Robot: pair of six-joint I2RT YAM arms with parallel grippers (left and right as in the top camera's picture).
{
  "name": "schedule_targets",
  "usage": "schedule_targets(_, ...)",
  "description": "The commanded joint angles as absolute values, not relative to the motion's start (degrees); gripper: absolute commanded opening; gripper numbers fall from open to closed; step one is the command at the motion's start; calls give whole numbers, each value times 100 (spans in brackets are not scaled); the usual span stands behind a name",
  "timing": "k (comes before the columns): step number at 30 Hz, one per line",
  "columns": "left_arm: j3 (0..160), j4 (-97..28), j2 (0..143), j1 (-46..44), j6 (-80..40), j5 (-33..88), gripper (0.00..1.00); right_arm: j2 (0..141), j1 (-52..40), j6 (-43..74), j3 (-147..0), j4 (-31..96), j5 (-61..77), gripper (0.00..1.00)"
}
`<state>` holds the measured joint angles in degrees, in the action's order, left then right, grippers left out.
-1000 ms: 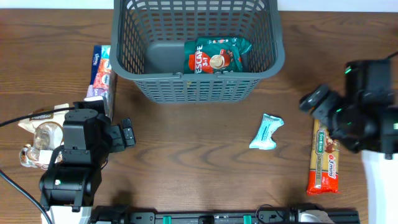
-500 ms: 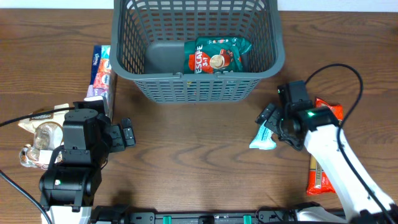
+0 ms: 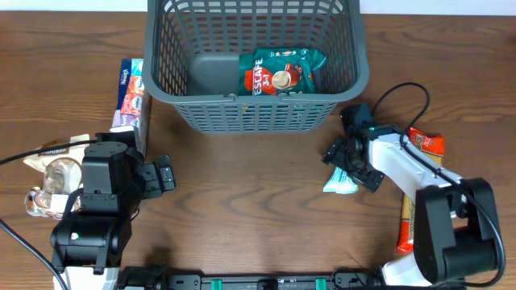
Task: Pack container
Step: 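Move the right gripper down to the mint-green bar and grasp it, then carry the mint-green bar with the right gripper into the basket and release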
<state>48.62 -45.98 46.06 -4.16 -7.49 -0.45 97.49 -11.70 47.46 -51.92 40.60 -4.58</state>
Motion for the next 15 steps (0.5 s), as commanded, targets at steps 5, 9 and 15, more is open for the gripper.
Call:
schedule_targets(5, 4952, -4602, 4598, -386, -716, -113, 98, 9859, -1232, 4705, -5151, 3959, -576, 59)
schedule_targets(9, 4952, -4602, 4598, -386, -716, -113, 98, 9859, -1232, 4676, -5153, 3962, -558, 18)
schedule_targets(15, 4952, -4602, 4598, -386, -716, -113, 99, 9719, -1125, 4510, -5312, 4016, -373, 1)
